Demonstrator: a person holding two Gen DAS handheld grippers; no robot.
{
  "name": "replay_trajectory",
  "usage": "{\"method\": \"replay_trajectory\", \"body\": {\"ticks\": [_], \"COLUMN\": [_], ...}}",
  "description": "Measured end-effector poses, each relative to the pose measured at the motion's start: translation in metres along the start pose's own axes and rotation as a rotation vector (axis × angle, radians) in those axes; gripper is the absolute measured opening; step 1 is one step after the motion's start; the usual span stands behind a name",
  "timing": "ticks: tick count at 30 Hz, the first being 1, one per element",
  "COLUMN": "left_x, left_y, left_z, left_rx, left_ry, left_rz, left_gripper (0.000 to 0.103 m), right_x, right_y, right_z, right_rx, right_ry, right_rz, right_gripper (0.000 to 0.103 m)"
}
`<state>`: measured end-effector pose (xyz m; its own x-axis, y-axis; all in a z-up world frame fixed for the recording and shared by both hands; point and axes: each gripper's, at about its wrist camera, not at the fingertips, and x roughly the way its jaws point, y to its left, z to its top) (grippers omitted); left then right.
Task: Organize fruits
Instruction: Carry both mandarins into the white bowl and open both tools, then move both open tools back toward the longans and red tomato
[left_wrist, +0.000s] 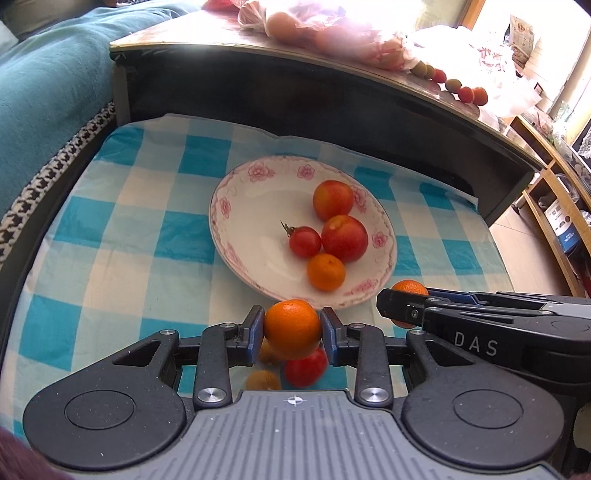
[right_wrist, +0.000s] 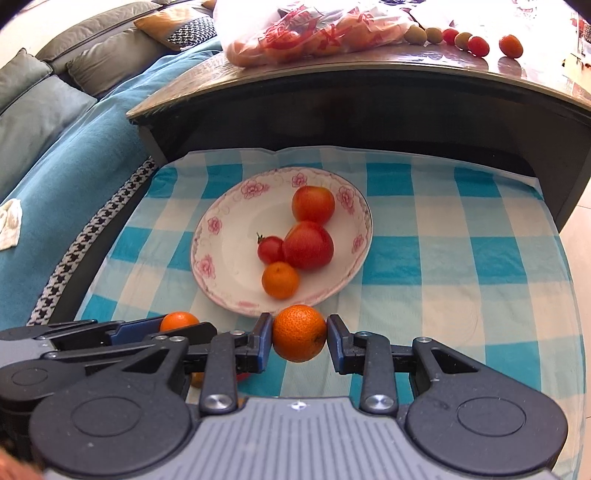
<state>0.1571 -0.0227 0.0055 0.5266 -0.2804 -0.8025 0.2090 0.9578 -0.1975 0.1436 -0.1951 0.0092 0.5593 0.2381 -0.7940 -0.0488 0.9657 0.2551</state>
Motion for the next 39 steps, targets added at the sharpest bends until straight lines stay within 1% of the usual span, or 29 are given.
{"method": "replay_trajectory", "body": {"ticks": [9, 13, 17, 29, 34, 39], "left_x": [0.019, 0.028, 0.031, 0.035, 0.035, 0.031], "left_y": [0.005, 0.006, 0.005, 0.006, 0.008, 0.008], "left_z": [0.017, 0.020, 0.023, 0.026, 0.028, 0.028], "left_rx": [-0.001, -0.004, 0.001, -0.011, -0.019, -0.030], "left_ry": [0.000, 0.007, -0.003, -0.005, -0.011, -0.021], "left_rz": [0.015, 0.019, 0.025, 0.020, 0.024, 0.022], "left_gripper": [0.039, 0.040, 0.040, 0.040, 0.046, 0.048], "right_x": [0.025, 0.034, 0.040, 0.045, 0.043, 0.040], "right_y": [-0.006, -0.009, -0.012, -0.014, -0.014, -0.015], "right_z": [0.021, 0.024, 0.027, 0.030, 0.030, 0.032], "right_rx": [0.012, 0.016, 0.024, 0.032, 0.032, 0.030], "right_ry": [-0.003, -0.004, -0.003, -0.013, -0.022, -0.034], "right_rz": [0.006, 0.007, 0.010, 0.015, 0.011, 0.014], "right_gripper": [0.034, 0.034, 0.034, 0.035, 0.035, 0.035]}}
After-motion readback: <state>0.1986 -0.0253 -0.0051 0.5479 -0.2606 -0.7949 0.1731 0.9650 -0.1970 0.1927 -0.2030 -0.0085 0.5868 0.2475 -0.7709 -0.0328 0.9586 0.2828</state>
